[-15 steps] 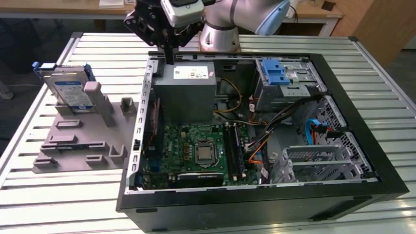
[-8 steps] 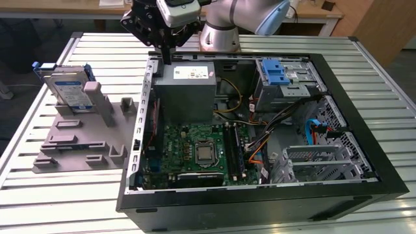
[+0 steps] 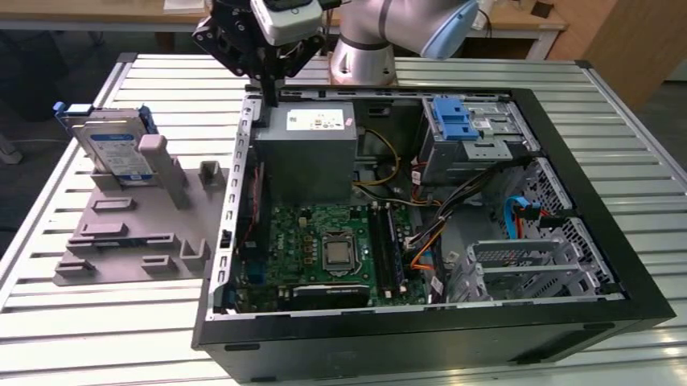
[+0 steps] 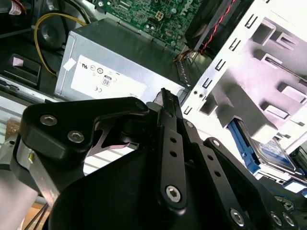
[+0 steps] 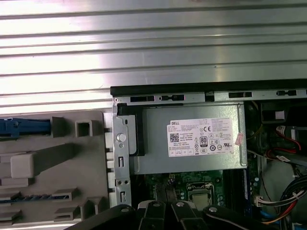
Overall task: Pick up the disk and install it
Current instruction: 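Reach for the disk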
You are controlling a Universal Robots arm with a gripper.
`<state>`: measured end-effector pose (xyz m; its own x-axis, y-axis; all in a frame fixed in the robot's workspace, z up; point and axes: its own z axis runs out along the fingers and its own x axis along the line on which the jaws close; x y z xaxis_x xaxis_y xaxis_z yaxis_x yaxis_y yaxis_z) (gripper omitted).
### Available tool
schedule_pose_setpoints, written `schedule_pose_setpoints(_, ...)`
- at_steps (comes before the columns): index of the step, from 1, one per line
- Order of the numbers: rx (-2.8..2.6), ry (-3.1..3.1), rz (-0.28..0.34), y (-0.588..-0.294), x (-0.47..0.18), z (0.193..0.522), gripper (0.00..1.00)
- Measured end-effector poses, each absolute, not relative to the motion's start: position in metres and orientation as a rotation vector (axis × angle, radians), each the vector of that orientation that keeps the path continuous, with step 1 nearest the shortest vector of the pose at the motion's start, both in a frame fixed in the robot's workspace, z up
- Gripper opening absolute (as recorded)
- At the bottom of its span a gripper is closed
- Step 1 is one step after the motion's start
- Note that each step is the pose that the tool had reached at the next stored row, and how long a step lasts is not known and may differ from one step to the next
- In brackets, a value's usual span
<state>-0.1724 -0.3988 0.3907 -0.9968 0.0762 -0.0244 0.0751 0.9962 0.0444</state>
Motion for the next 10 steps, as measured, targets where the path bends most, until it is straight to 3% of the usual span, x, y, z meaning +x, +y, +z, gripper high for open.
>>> schedule_pose_setpoints(10, 0.118, 3.112, 0.068, -0.3987, -0.1802, 0.3905, 0.11)
